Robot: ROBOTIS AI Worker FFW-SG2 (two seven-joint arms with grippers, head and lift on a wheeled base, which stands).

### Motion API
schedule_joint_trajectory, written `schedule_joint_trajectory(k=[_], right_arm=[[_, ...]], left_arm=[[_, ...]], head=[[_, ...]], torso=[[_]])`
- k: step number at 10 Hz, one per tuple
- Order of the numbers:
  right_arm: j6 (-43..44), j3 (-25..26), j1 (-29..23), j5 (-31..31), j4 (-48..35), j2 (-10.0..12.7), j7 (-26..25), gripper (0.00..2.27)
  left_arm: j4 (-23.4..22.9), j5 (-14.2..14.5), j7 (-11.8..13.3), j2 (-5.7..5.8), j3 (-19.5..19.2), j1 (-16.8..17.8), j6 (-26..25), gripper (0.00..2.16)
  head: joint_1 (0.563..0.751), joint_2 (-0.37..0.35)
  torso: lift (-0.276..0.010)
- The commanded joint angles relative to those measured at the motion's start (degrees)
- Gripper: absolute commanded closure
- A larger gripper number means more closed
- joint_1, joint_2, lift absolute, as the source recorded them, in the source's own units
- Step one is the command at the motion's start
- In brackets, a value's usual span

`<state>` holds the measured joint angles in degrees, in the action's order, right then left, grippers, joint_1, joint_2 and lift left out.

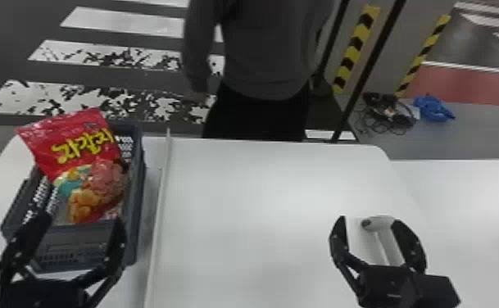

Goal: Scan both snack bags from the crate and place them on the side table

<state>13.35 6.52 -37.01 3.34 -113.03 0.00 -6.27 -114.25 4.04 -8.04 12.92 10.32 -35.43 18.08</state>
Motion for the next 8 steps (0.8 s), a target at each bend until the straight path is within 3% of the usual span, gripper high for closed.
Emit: schedule_joint_trajectory(k=[1, 2, 3, 4, 5, 7, 8], right_arm=[[-0.5, 0.1, 0.1, 0.0, 0.0, 0.1, 0.0, 0.08], [-0.5, 0.1, 0.2, 0.0, 0.0, 0.1, 0.0, 0.08], [-0.5, 0.0, 0.3, 0.1, 0.1, 0.1, 0.0, 0.08], [-0.5, -0.1, 0.3, 0.1, 0.1, 0.1, 0.0, 0.08], [-0.5, -0.2, 0.4, 0.2, 0.1, 0.1, 0.0, 0.08], [-0.5, -0.4, 0.3, 0.2, 0.2, 0.1, 0.0, 0.08], [-0.7, -0.4, 0.2, 0.1, 0.2, 0.1, -0.1, 0.08]], left_arm=[[-1.2, 1.1, 0.7, 0.0, -2.4, 1.0, -3.4, 0.08], [-1.8, 3.5, 1.8, 0.17, -4.1, 2.0, -4.0, 0.08], [-2.7, 4.3, 4.0, 0.17, -5.7, 3.3, -6.1, 0.07], [-3.0, 5.5, 4.6, 0.17, -7.1, 4.8, -8.0, 0.08], [-3.2, 8.0, 5.8, 0.08, -8.7, 7.0, -11.4, 0.09], [-2.2, 10.1, 7.7, 0.0, -10.8, 12.8, -18.9, 0.14], [-0.7, 12.4, 8.7, 0.0, -12.0, 15.3, -20.0, 0.14]], head=[[0.695, -0.188], [0.695, -0.174], [0.695, -0.156], [0.695, -0.14], [0.695, -0.122], [0.695, -0.094], [0.695, -0.08]], torso=[[-0.098], [-0.098], [-0.098], [-0.098], [-0.098], [-0.098], [-0.098]])
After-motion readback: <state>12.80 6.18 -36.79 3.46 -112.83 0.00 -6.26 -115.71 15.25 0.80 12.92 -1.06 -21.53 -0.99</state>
